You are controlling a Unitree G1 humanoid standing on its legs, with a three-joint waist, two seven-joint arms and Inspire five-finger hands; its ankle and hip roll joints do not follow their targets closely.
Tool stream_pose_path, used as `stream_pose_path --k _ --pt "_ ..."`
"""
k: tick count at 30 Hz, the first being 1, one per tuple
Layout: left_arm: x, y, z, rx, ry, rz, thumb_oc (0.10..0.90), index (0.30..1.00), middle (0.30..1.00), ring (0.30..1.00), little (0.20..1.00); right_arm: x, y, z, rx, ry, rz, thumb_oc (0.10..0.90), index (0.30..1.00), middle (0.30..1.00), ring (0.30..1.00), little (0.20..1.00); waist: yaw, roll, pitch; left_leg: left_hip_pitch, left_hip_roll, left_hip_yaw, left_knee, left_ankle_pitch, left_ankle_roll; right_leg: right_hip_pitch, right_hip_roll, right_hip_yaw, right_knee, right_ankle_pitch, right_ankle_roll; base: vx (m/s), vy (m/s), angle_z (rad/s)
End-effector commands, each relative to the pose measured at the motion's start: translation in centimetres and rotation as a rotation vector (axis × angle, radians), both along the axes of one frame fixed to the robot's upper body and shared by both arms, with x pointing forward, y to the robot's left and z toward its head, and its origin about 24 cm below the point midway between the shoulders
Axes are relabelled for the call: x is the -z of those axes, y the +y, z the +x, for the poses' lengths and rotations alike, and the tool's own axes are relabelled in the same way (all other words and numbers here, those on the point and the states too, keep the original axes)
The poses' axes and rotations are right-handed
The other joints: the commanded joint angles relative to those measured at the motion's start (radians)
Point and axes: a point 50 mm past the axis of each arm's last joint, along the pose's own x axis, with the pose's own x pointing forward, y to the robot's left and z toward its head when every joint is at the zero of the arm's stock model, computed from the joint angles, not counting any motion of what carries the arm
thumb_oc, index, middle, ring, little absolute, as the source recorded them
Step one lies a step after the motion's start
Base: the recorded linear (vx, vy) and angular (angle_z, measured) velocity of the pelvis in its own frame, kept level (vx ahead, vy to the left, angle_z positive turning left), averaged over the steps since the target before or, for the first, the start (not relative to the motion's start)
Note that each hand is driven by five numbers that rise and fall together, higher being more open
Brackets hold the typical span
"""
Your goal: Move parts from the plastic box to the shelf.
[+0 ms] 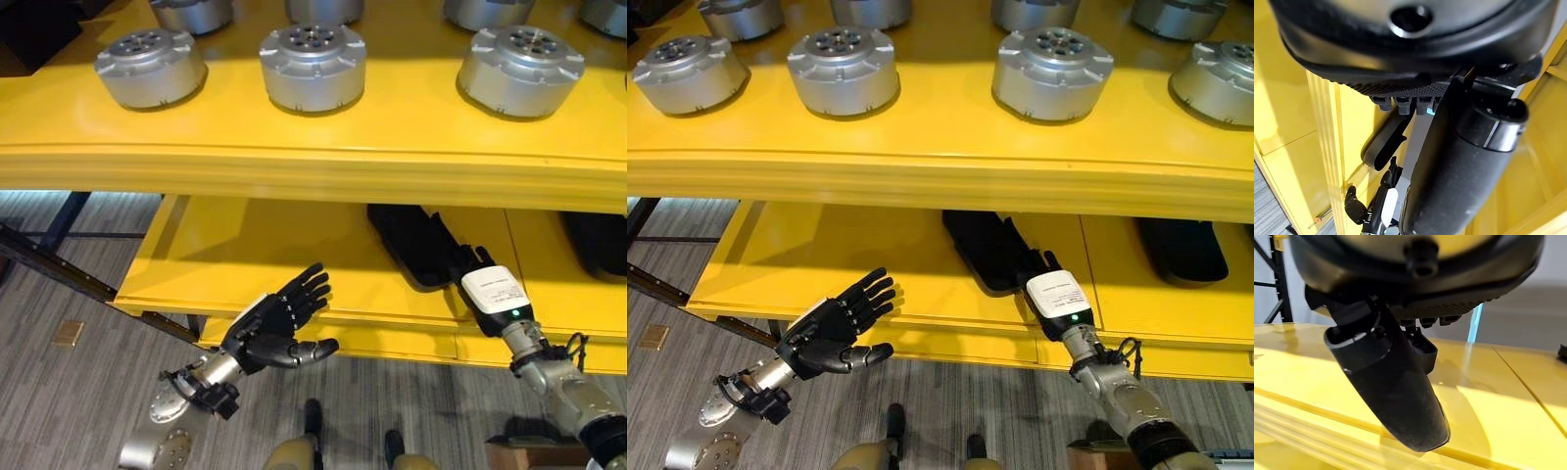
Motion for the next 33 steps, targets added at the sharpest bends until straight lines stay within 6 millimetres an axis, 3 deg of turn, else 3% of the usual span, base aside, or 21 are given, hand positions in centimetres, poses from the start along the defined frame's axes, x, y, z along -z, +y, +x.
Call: stream_pose_path --k 1,9,16,24,27,30,33 --pt "-3.9 -1.6 1.0 0.023 -0.216 -0.128 0.9 1.0 1.0 1.0 1.0 -2.3 2.2 1.9 -0.062 -0.033 0.175 0.9 1.0 1.0 1.0 1.0 0.02 -0.018 -0.047 0.06 -0.032 0.033 0.092 -0.204 0.031 -0.125 0.048 -0.041 0.076 0.019 -0.013 0.04 0.01 0.01" --pt "-3.6 -2.6 0.9 0.005 -0.201 -0.152 0.9 1.0 1.0 1.0 1.0 -3.2 3.2 2.2 0.069 -0.264 0.643 0.9 1.0 1.0 1.0 1.0 0.009 -0.001 -0.053 0.076 -0.032 0.036 0.091 -0.212 0.033 -0.119 0.047 -0.038 0.087 0.009 -0.019 0.04 0.032 -0.01" --pt "-3.5 -2.9 0.8 -0.016 -0.194 -0.191 0.9 1.0 1.0 1.0 1.0 -2.8 3.4 1.9 0.187 -0.241 1.038 0.9 1.0 1.0 1.0 1.0 -0.018 0.027 -0.053 0.094 -0.038 0.047 0.08 -0.218 0.033 -0.116 0.039 -0.03 0.086 0.007 -0.022 0.01 0.064 0.0" --pt "-3.4 -3.4 0.8 -0.01 -0.187 -0.191 0.9 1.0 1.0 1.0 1.0 -2.9 3.8 2.2 0.175 -0.225 1.022 0.9 1.0 1.0 1.0 1.0 -0.017 0.026 -0.058 0.101 -0.04 0.049 0.076 -0.217 0.033 -0.112 0.038 -0.029 0.083 0.01 -0.021 0.0 0.007 0.0" --pt "-3.5 -3.4 0.8 -0.01 -0.186 -0.19 0.9 1.0 1.0 1.0 1.0 -3.5 4.2 2.2 0.127 -0.281 0.873 0.9 1.0 1.0 1.0 1.0 -0.017 0.026 -0.059 0.102 -0.04 0.05 0.075 -0.218 0.033 -0.112 0.038 -0.029 0.083 0.009 -0.021 0.0 0.0 0.0" --pt "-3.6 -3.4 0.8 0.008 -0.183 -0.196 0.9 1.0 1.0 1.0 1.0 -5.3 4.2 2.4 -0.01 -0.406 0.382 0.9 1.0 1.0 1.0 1.0 -0.011 0.024 -0.064 0.097 -0.043 0.049 0.08 -0.219 0.034 -0.115 0.038 -0.031 0.084 0.01 -0.018 0.0 0.0 0.0" --pt "-3.5 -3.3 0.7 0.027 -0.181 -0.188 0.9 1.0 1.0 1.0 1.0 -6.4 3.5 2.9 -0.042 -0.406 0.2 0.9 1.0 1.0 1.0 1.0 -0.003 0.018 -0.066 0.09 -0.044 0.046 0.087 -0.22 0.034 -0.116 0.037 -0.035 0.084 0.01 -0.016 -0.01 -0.015 0.01"
